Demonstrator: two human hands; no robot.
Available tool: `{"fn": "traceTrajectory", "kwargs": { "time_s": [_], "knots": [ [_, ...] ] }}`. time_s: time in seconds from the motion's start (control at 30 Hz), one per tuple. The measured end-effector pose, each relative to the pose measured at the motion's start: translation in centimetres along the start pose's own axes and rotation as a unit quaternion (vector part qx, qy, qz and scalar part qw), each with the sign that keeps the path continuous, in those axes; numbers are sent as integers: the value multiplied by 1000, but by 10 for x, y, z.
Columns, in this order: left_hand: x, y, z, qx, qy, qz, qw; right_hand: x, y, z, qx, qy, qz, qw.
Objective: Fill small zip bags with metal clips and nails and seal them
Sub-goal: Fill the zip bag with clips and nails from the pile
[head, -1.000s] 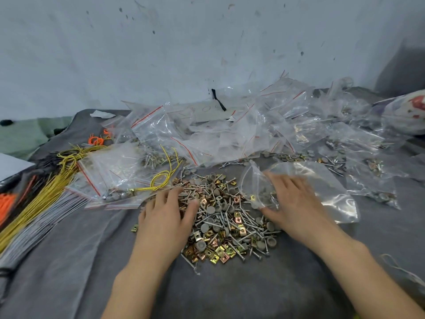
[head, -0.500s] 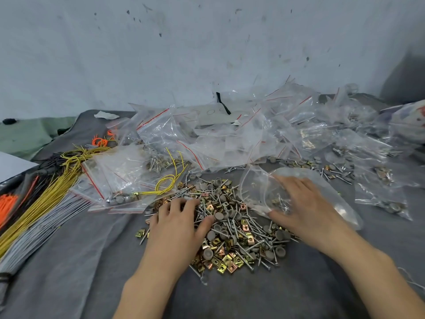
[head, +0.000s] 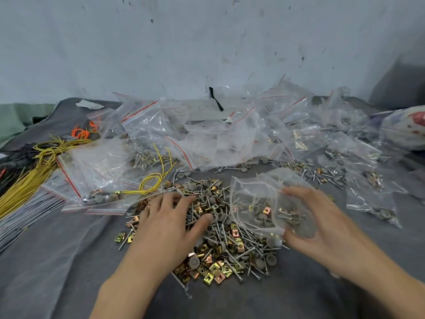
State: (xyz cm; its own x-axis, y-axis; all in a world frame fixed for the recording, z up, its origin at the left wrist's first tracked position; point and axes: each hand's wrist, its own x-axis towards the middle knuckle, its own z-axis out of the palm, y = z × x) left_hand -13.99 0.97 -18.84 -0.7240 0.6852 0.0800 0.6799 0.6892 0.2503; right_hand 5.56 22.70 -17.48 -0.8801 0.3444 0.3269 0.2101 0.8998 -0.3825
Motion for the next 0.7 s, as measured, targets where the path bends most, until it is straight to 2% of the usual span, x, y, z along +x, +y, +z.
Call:
{"fn": "traceTrajectory", "kwargs": {
  "time_s": [0.2,0.43,0.57,0.7],
  "knots": [
    [3,11,5,34,-31,20,999,-12,11,-2,-6,-3,10,1000],
    [6,17,9,50,-17,18,998,-12,12,2,-23,-29,1,999],
    [5,21,11,29,-6,8,1000,-11,13,2,-31,-57,3,998],
    [6,29,10,2,21,27,999,-13,17,3,-28,-47,-2,999]
  ]
}}
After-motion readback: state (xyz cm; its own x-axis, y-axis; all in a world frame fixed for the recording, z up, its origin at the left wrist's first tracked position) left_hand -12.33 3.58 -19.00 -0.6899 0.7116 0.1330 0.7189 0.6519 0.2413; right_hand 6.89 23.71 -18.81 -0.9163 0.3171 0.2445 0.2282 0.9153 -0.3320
